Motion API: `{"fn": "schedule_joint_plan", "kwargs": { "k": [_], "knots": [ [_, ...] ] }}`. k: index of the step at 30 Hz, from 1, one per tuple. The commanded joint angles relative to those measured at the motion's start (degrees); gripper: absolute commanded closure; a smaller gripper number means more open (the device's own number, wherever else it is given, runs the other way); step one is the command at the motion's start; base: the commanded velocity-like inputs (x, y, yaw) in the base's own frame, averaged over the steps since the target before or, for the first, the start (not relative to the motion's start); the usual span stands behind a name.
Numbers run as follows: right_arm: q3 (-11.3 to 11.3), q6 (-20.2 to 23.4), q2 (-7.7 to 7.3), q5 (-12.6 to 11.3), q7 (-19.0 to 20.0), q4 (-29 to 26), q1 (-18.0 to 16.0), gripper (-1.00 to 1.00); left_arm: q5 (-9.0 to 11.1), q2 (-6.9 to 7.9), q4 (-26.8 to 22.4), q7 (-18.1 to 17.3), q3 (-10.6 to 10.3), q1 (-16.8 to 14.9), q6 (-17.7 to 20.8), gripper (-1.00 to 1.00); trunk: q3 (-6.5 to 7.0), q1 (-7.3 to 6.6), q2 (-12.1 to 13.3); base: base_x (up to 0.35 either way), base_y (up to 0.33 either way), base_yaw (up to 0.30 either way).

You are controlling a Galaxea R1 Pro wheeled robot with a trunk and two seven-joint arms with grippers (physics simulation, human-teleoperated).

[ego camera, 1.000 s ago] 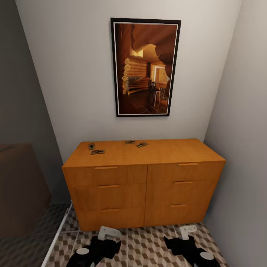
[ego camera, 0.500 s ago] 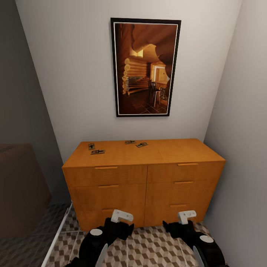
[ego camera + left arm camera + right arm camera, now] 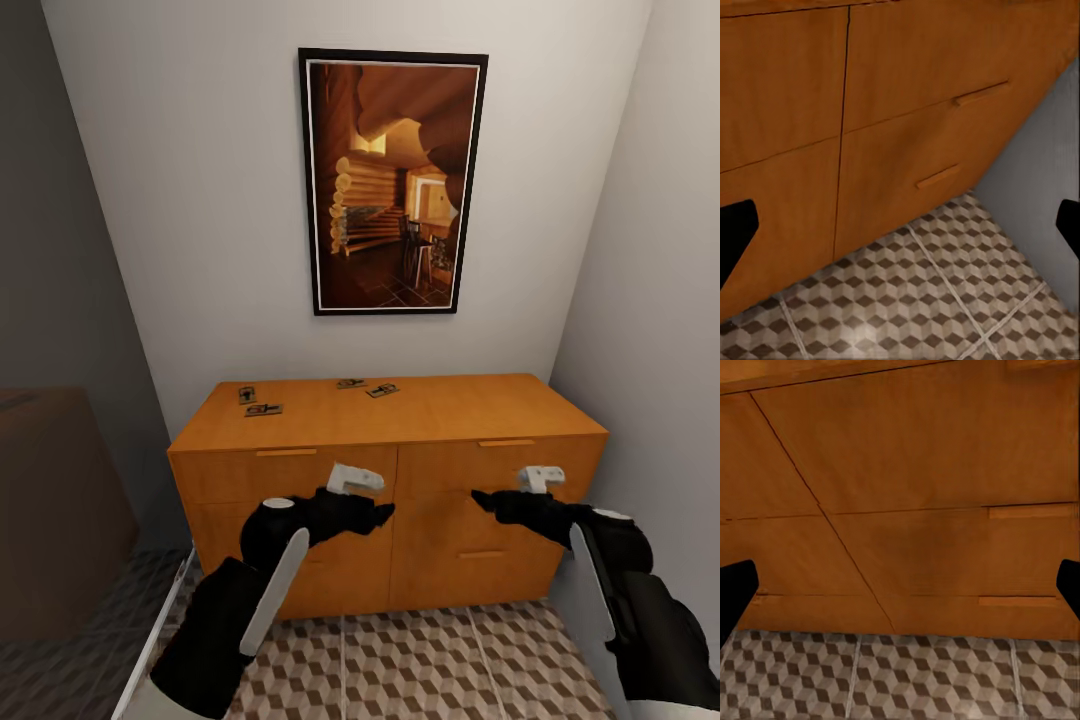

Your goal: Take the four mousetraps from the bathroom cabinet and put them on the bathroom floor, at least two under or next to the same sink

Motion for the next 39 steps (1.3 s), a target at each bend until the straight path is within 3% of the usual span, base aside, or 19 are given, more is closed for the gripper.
{"fn": "schedule_joint_plan", "kwargs": {
  "k": [1, 6, 7, 11, 15, 22, 29, 32, 36, 39],
  "knots": [
    [-0.67, 1.22, -0.46, -0.03, 1.42, -0.02, -0.83, -1.00, 1.30, 0.01, -0.04, -0.11, 0.03, -1.03, 0.52, -1.00, -0.08, 0.00, -0.04, 0.000, 0.000, 0.000],
    [-2.38, 4.78, -3.02, -0.04, 6.75, 0.02, -3.11, -1.00, 6.77, 0.06, -0.04, -0.11, 0.03, -5.04, 2.08, -1.00, -0.08, 0.00, -0.04, 0.000, 0.000, 0.000],
    [-2.70, 5.77, -4.09, -0.04, 8.64, 0.03, -3.80, -1.00, 8.47, 0.05, -0.04, -0.11, 0.03, -6.48, 2.78, -1.00, -0.08, 0.00, -0.04, 0.000, 0.000, 0.000],
    [-3.08, 7.07, -6.49, -0.07, 11.94, 0.09, -6.00, -1.00, 11.41, 0.07, -0.04, -0.11, 0.10, -9.74, 3.90, -1.00, -0.08, 0.00, -0.04, 0.000, 0.000, 0.000],
    [-3.21, 7.54, -7.94, -0.11, 13.25, 0.12, -8.64, -1.00, 13.23, 0.08, -0.04, -0.16, 0.23, -13.14, 4.66, -1.00, -0.08, 0.00, -0.04, 0.000, 0.000, 0.000],
    [-3.26, 7.78, -8.52, -0.12, 13.76, 0.18, -12.76, -1.00, 17.01, 0.12, -0.04, -0.16, 0.29, -18.28, 6.16, -1.00, -0.08, 0.00, -0.04, 0.000, 0.000, 0.000],
    [-3.21, 9.50, -8.53, -0.24, 13.88, 0.47, -19.14, -1.00, 23.85, 0.37, 0.00, -0.11, 0.88, -24.60, 6.57, -1.00, -0.08, 0.00, -0.04, 0.000, 0.000, 0.000],
    [-3.12, 9.77, -8.50, -0.14, 13.76, 0.68, -21.45, -1.00, 25.35, 0.41, 0.09, 0.07, 1.65, -27.22, 6.57, -1.00, -0.08, 0.00, -0.04, 0.000, 0.000, 0.000],
    [-2.88, 9.92, -8.37, 0.26, 13.12, 1.06, -23.24, -1.00, 25.92, 0.49, 0.22, 1.40, 2.64, -29.74, 6.53, -1.00, -0.08, 0.00, -0.04, 0.000, 0.000, 0.000],
    [-2.79, 9.94, -8.05, 1.44, 9.48, 1.43, -24.79, -1.00, 26.08, 0.90, 0.29, 4.90, 4.83, -31.43, 6.49, -1.00, -0.08, 0.00, -0.04, 0.000, 0.000, 0.000]
  ]
}}
